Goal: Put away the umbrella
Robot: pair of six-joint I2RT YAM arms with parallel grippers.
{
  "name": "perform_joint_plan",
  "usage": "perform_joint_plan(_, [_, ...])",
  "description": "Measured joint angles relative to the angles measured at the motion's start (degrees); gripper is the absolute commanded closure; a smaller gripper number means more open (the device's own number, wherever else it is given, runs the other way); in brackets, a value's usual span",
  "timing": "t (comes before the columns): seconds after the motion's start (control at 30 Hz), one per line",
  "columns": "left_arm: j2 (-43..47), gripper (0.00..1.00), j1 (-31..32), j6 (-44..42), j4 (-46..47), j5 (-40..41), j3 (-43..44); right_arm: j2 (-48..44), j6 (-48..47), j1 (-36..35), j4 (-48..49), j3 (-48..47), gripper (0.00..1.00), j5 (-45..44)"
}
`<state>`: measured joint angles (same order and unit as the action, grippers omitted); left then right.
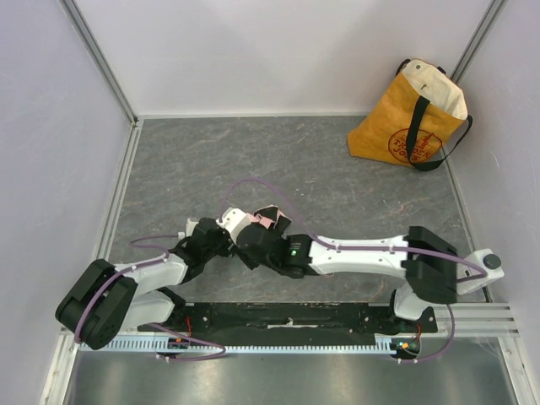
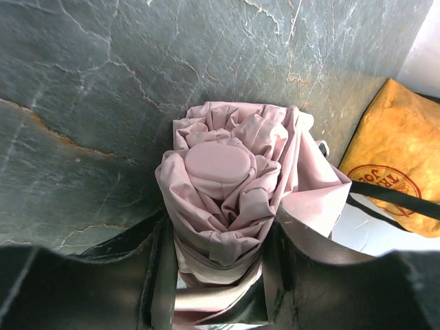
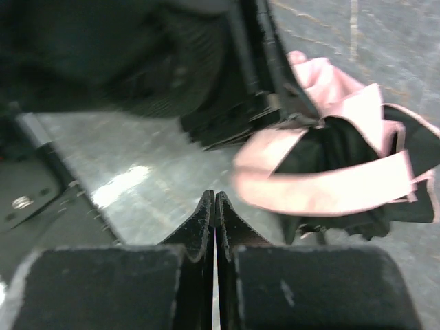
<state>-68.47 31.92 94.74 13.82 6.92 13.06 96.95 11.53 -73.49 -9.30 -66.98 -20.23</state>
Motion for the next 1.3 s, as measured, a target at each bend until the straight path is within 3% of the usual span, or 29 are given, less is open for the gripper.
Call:
perform_joint_plan(0.2, [-1.03, 0.98, 0.0, 2.27, 0.42, -0.15, 0.37, -10.38, 4.57, -0.52, 7.32, 12.15, 1.0, 11.08])
perform_joint_plan(0.23, [-0.96, 0.98, -0.02, 2.34, 0.44, -0.15, 0.37, -10.91, 5.33, -0.39, 7.93, 14.01, 0.85, 11.43])
perform_joint_plan(0.27, [-0.79, 0.98, -0.02, 2.34, 0.42, -0.15, 0.37, -11.39, 6.19, -0.09, 8.15, 15.91, 0.6, 11.63])
perform_joint_plan(0.3, [-0.59, 0.98, 0.0, 2.34, 0.42, -0.11, 0.37, -11.96, 7.65, 0.55, 8.0, 17.53, 0.44, 11.45])
perform_joint_plan(0.43, [0.44, 0.98, 0.0, 2.34, 0.42, 0.07, -0.35, -13.38, 14.67, 7.13, 3.43, 16.98, 0.38, 9.57])
perform_joint_plan(0.57, [1.03, 0.98, 0.0, 2.34, 0.87, 0.13, -1.11, -13.09, 24.44, 13.55, 1.18, 10.21, 0.39, 7.91])
perform_joint_plan(0.8, [1.03, 0.98, 0.0, 2.36, 2.43, 0.09, -1.88, -10.16, 40.61, 18.64, 6.88, 8.72, 0.59, 12.74])
perform_joint_plan(1.0, [1.03, 0.98, 0.0, 2.34, 3.06, 0.04, -2.1, -5.79, 49.05, 21.66, 11.85, 11.21, 0.59, 15.98])
perform_joint_plan(1.3, [1.16, 0.98, 0.0, 2.36, 3.28, 0.04, -2.36, -5.6, 53.57, 23.1, 16.26, 17.73, 0.57, 17.75])
